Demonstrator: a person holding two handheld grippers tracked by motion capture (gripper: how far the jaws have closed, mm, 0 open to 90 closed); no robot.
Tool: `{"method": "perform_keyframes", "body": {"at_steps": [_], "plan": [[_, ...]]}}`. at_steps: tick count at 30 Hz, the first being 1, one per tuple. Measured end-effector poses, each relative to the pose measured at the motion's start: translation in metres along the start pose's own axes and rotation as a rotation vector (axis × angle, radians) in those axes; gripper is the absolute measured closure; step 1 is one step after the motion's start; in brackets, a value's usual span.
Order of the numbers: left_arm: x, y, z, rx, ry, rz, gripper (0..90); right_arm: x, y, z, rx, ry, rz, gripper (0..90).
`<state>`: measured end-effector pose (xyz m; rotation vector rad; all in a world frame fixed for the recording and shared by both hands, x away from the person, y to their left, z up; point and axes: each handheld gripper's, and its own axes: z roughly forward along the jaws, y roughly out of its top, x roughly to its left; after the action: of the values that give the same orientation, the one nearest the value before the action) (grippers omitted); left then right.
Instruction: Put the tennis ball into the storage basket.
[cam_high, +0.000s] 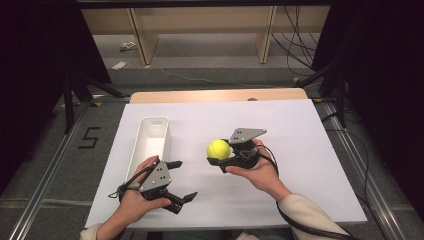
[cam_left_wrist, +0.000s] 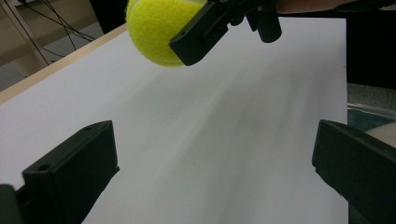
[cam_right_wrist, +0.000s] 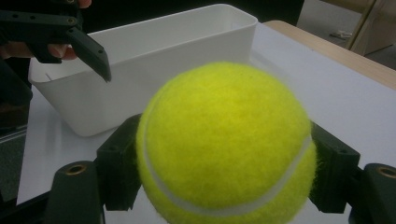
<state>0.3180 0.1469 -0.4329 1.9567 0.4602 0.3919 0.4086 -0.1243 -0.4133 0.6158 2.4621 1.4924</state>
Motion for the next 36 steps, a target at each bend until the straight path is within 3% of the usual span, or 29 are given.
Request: {"method": "perform_keyframes", "body": {"at_steps": [36], "plan": [[0.000, 0.000, 0.000, 0.001, -0.002, 0.000, 0.0, -0.003, 0.014, 0.004, -0.034, -0.011, -0.001, 26.8]]}}
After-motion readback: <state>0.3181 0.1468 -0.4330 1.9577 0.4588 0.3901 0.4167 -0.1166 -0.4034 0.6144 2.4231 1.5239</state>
